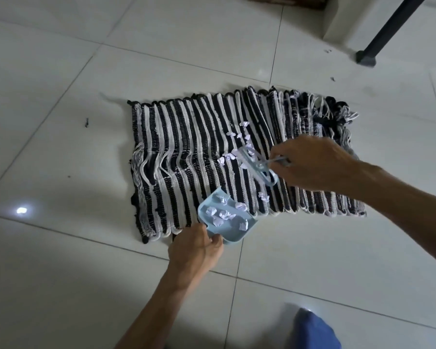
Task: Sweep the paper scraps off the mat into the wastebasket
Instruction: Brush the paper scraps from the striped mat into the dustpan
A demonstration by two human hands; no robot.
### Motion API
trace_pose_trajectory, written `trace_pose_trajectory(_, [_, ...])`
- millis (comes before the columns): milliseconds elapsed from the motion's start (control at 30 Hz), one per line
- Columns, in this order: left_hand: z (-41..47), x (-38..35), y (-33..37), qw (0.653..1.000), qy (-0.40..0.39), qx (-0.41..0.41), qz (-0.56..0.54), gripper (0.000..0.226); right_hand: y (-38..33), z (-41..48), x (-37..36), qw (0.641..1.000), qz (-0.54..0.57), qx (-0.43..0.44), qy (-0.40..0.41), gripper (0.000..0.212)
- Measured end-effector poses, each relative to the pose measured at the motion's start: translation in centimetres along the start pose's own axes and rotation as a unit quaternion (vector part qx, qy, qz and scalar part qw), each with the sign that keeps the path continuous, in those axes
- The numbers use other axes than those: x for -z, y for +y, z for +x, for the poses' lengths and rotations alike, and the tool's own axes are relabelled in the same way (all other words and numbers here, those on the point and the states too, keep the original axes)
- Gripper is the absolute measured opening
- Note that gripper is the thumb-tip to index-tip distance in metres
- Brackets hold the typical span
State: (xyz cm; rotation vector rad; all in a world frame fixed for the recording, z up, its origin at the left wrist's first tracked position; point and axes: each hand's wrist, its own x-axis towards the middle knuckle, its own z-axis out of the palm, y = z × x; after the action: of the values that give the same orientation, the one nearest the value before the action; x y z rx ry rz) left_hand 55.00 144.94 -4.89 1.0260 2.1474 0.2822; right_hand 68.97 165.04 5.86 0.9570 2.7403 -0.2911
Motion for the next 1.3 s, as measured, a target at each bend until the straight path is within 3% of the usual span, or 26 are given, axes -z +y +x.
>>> trace_pose_trajectory(200, [-0.3,-1.2,1.0,1.0,0.02,0.016,0.01,0.025,2.0,0.6,-3.5,0.998,-0.052,-0.039,-0.018,0.028])
trace_pose_trajectory(400, [-1.0,-2.1,1.1,0.997,0.043,-0.026,0.064,0.035,-1.6,-1.5,-5.8,0.985,-0.159,0.045,-0.043,0.024])
trace_pose_trajectory(600, [-1.2,-2.2,1.6,0.998,0.022,-0.018,0.048,0.028,-4.6,-3.0,-5.3,0.99,-0.102,0.098,-0.016,0.023])
trace_pose_trajectory(700, [-1.0,-2.1,1.4,0.999,0.003,-0.034,0.04,0.01,-4.1,-2.4,-4.2,0.995,-0.059,0.08,-0.003,0.034])
trace_pose_trajectory(867, [-1.3,-2.1,0.9,0.999,0.032,-0.005,-0.011,0.029,-1.2,-0.2,-2.3,0.996,-0.069,0.022,0.044,0.033])
trace_pose_trajectory(1033, [-1.1,-2.6,0.8,0.997,0.038,0.017,-0.07,0.028,-0.7,0.3,-3.7,0.995,-0.1,-0.016,-0.002,0.027])
trace_pose_trajectory(1300, [-1.0,-2.6,0.4,0.995,0.04,-0.001,-0.089,0.025,-5.3,-1.3,-5.6,0.978,-0.169,0.102,-0.064,0.02])
